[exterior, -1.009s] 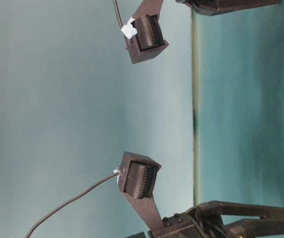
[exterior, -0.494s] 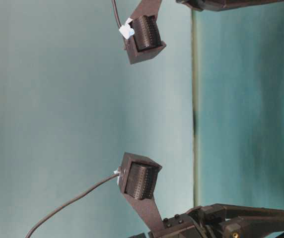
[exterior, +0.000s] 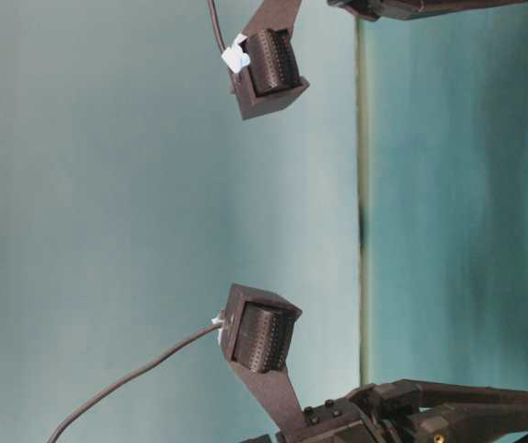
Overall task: Insert the washer onto the shaft with both hands.
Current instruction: 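Close left gripper on the washer and right gripper on the shaft, then lift the washer and the shaft off the table with both grippers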
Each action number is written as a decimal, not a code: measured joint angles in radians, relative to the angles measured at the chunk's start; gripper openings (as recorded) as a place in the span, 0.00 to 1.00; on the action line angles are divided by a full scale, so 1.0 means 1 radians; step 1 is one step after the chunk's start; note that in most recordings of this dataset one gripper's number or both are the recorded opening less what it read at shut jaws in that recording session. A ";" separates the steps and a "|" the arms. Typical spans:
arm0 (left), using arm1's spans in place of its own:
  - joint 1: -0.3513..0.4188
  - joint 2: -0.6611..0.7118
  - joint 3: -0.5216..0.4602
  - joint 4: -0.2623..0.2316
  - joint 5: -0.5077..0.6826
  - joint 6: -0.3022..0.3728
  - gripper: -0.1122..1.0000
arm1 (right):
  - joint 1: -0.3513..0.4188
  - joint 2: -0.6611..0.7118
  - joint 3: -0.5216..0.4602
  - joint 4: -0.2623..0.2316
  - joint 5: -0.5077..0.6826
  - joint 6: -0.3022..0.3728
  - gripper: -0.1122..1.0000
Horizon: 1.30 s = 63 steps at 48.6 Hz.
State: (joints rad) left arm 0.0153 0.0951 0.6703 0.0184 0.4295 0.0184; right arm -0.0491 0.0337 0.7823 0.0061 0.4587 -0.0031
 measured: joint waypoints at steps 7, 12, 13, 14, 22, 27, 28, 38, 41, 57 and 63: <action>-0.002 0.000 0.000 0.000 -0.002 0.002 0.42 | 0.000 0.000 0.002 0.000 0.002 0.000 0.10; -0.002 0.000 0.000 0.000 -0.002 0.000 0.42 | 0.002 0.000 0.002 0.000 0.002 0.000 0.10; -0.002 0.000 -0.002 0.002 -0.002 0.000 0.42 | 0.002 0.000 0.002 -0.002 0.002 0.000 0.10; -0.002 0.000 -0.002 0.002 -0.002 0.002 0.42 | 0.003 0.000 0.000 -0.002 0.002 0.000 0.10; -0.002 0.000 -0.002 0.002 -0.002 0.002 0.42 | 0.005 0.000 0.000 -0.002 0.000 -0.002 0.10; -0.002 0.000 -0.002 0.000 0.000 0.000 0.42 | 0.009 0.000 0.002 -0.002 -0.003 -0.025 0.10; -0.002 0.000 0.000 0.000 -0.002 0.000 0.42 | 0.011 0.000 0.000 -0.002 -0.003 -0.029 0.10; -0.002 0.000 -0.002 0.000 0.000 0.000 0.42 | 0.011 0.002 0.000 -0.003 -0.002 -0.041 0.10; -0.002 0.000 0.000 0.002 0.000 0.000 0.42 | 0.011 0.002 -0.002 -0.002 -0.002 -0.041 0.10; -0.002 0.000 0.000 0.002 -0.002 -0.003 0.42 | 0.011 0.002 -0.002 -0.003 -0.002 -0.040 0.10; -0.002 -0.002 0.000 0.002 0.000 -0.003 0.42 | 0.011 0.002 -0.002 -0.003 -0.002 -0.041 0.10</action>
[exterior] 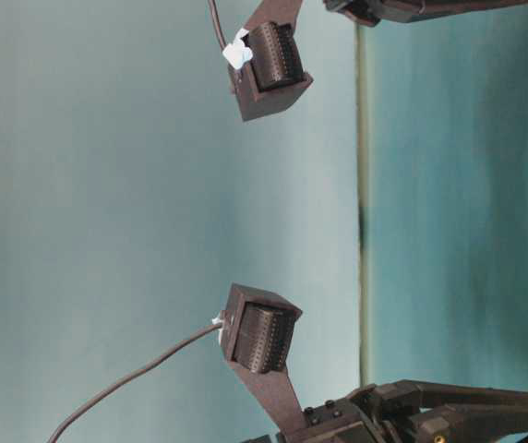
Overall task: Insert the washer onto the shaft with both hands.
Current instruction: 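Lift the washer and the shaft off the table with both grippers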
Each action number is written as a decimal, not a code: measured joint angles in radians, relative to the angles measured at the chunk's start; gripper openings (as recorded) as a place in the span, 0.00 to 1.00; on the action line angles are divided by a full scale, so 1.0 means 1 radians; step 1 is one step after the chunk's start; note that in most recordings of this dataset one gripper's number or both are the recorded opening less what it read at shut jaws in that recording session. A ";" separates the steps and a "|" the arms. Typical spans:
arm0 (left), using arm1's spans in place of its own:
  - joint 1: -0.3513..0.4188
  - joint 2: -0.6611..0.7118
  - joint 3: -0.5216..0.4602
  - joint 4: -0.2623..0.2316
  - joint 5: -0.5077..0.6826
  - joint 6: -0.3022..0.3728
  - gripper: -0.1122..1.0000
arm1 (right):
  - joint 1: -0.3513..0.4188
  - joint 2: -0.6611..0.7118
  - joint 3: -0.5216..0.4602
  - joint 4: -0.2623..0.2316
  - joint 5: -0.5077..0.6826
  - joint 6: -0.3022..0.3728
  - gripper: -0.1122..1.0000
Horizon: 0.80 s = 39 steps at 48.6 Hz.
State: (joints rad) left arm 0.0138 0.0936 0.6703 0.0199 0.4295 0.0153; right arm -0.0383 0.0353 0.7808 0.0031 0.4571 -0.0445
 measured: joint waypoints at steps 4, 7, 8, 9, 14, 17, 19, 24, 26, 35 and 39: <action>-0.002 -0.003 0.000 -0.002 0.000 -0.002 0.42 | 0.000 -0.003 0.000 0.000 0.000 0.000 0.10; -0.003 -0.009 0.000 0.000 0.000 0.000 0.42 | 0.000 -0.006 0.002 0.002 -0.002 0.000 0.10; -0.003 -0.014 0.000 0.000 0.000 0.000 0.42 | 0.000 -0.009 0.002 0.000 -0.002 0.000 0.10; -0.003 -0.017 0.000 -0.002 0.000 0.000 0.42 | 0.000 -0.011 0.002 0.000 -0.003 0.000 0.10; -0.006 -0.044 0.000 0.000 -0.003 -0.002 0.42 | 0.002 -0.026 0.009 0.000 -0.011 0.000 0.10; -0.006 -0.067 0.005 0.000 -0.014 -0.002 0.42 | 0.002 -0.041 0.014 0.000 -0.031 0.000 0.10; -0.006 -0.083 0.009 -0.002 -0.026 -0.003 0.42 | 0.002 -0.057 0.021 0.000 -0.057 0.000 0.10; -0.006 -0.117 0.026 0.000 -0.083 -0.003 0.42 | 0.003 -0.084 0.049 0.015 -0.127 0.002 0.10; -0.006 -0.130 0.035 -0.002 -0.112 -0.003 0.42 | 0.003 -0.094 0.060 0.031 -0.156 0.002 0.10; -0.006 -0.178 0.087 0.000 -0.272 -0.005 0.42 | 0.017 -0.135 0.124 0.081 -0.304 0.002 0.10; -0.006 -0.190 0.107 0.000 -0.319 -0.008 0.42 | 0.029 -0.149 0.150 0.084 -0.360 0.002 0.10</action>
State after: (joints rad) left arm 0.0077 -0.0966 0.7777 0.0199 0.1104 0.0077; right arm -0.0092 -0.1135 0.9311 0.0874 0.0966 -0.0430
